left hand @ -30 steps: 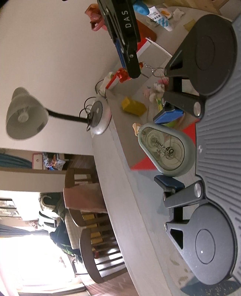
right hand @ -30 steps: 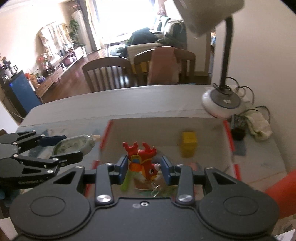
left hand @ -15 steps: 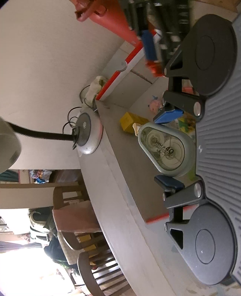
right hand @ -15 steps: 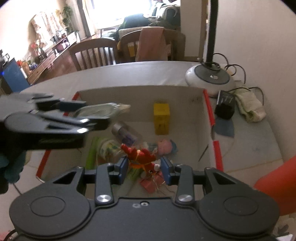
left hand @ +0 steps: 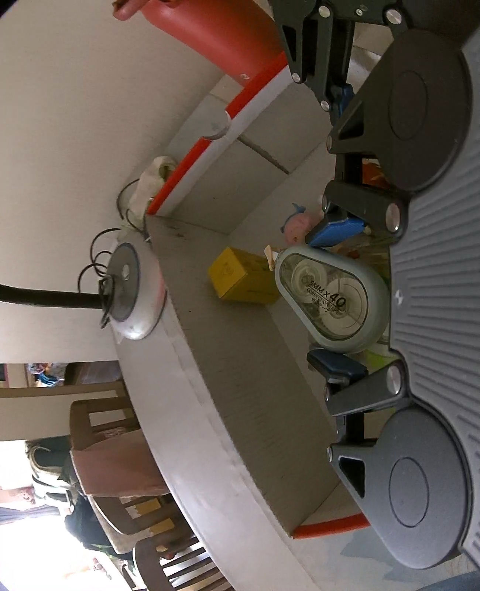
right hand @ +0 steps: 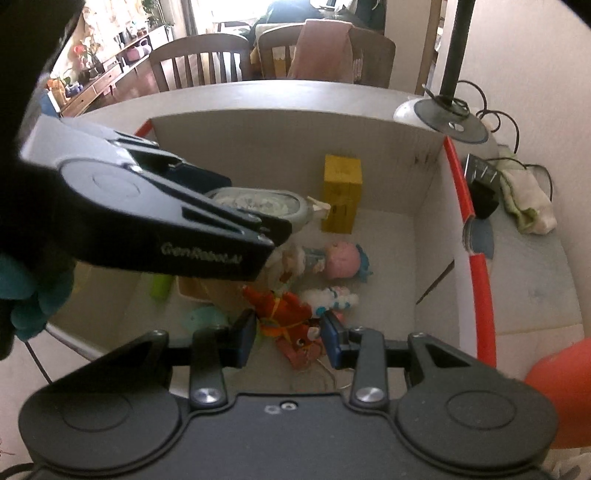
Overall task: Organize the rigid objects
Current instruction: 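Open the left tool to drop the tape while the right tool releases the dragon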
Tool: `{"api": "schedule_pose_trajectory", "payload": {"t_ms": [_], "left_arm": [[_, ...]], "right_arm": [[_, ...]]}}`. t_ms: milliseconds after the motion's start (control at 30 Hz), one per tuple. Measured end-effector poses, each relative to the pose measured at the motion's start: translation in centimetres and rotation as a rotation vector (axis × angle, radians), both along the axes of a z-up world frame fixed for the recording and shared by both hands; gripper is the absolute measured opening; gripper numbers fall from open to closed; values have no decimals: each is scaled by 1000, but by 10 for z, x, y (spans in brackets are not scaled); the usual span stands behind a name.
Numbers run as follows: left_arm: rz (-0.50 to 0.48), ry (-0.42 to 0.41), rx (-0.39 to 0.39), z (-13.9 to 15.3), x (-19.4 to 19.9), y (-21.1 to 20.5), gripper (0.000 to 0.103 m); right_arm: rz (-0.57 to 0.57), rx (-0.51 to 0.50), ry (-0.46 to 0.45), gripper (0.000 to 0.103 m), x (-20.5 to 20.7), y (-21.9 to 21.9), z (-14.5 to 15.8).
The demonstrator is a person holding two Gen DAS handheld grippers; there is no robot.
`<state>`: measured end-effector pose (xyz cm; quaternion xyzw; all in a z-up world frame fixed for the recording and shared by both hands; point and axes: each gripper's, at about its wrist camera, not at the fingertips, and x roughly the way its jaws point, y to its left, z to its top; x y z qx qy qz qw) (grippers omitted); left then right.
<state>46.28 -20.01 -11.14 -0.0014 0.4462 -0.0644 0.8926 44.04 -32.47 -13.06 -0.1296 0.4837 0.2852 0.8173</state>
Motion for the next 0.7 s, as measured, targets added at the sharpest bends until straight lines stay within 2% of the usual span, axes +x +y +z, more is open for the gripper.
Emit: {"api": "schedule_pose_trajectory", "payload": {"t_ms": [167,333,700], "left_arm": [[13,55,-16,-5,6,2,60],[18,73,-25,-7,6,5,58],[20,35,-45,8,-14,8,59]], "right_arm": [[-11,3,11,37,3,0,-4],[-22,5,13,40,2,1,-2],[-58,47,9,44,-7,-4,15]]}}
